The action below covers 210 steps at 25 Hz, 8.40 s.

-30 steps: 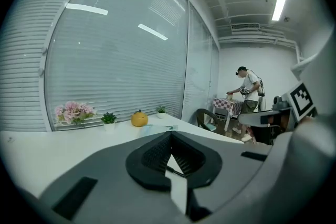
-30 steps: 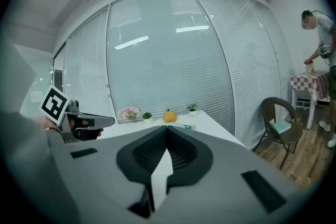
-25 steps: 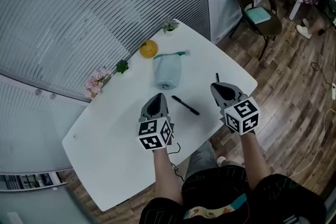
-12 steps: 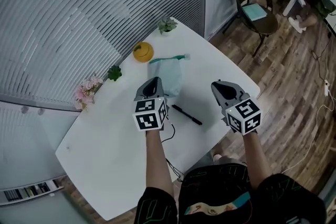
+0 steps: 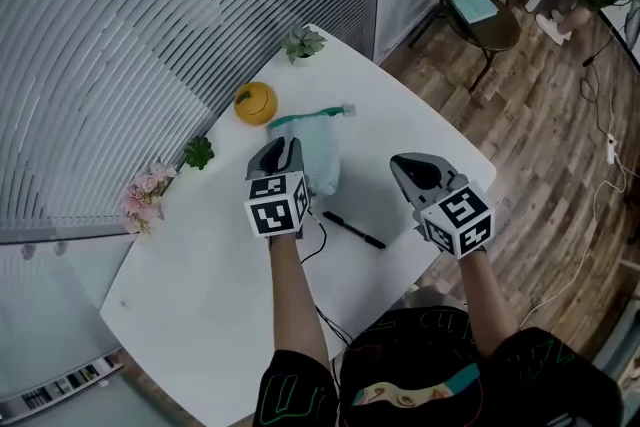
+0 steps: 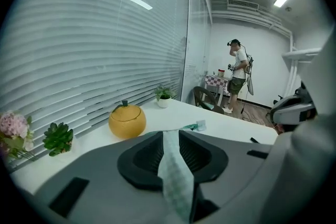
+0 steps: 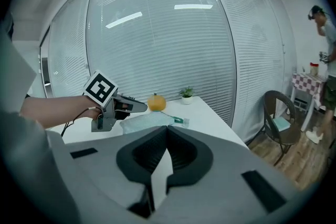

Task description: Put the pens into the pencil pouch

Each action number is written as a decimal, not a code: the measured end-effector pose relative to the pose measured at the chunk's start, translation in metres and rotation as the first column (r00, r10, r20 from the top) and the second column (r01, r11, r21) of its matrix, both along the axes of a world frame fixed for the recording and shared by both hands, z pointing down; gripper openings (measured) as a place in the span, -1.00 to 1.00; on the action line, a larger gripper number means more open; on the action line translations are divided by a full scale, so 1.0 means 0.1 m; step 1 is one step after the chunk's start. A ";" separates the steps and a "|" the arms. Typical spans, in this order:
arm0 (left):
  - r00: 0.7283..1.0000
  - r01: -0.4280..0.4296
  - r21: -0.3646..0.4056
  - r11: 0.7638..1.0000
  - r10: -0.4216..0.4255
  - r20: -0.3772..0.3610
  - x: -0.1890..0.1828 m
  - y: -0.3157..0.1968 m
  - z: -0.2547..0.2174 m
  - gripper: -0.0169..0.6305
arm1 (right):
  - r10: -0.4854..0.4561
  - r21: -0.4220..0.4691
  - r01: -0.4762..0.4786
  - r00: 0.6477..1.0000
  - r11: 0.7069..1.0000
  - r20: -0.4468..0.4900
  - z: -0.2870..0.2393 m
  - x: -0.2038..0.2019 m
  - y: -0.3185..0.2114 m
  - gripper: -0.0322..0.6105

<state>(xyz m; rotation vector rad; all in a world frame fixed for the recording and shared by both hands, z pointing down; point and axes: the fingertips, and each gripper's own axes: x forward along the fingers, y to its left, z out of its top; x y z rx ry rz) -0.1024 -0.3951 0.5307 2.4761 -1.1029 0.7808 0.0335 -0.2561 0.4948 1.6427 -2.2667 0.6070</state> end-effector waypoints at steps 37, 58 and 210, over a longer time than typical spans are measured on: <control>0.967 -0.144 0.034 0.989 0.134 0.216 0.47 0.40 0.27 -0.92 | -0.097 -0.047 0.097 0.995 0.994 -0.006 0.14 0.10 0.14 -0.89; 0.906 0.088 0.503 0.860 0.141 -0.398 0.47 1.80 -1.66 -0.92 | -0.288 0.192 0.268 0.954 0.944 0.085 -0.65 0.43 0.26 -0.89; 0.830 0.304 0.236 0.923 -0.135 -0.541 -1.25 3.77 -0.81 -0.94 | -0.770 -0.553 0.618 0.634 0.558 -0.069 1.21 -1.73 0.19 -0.71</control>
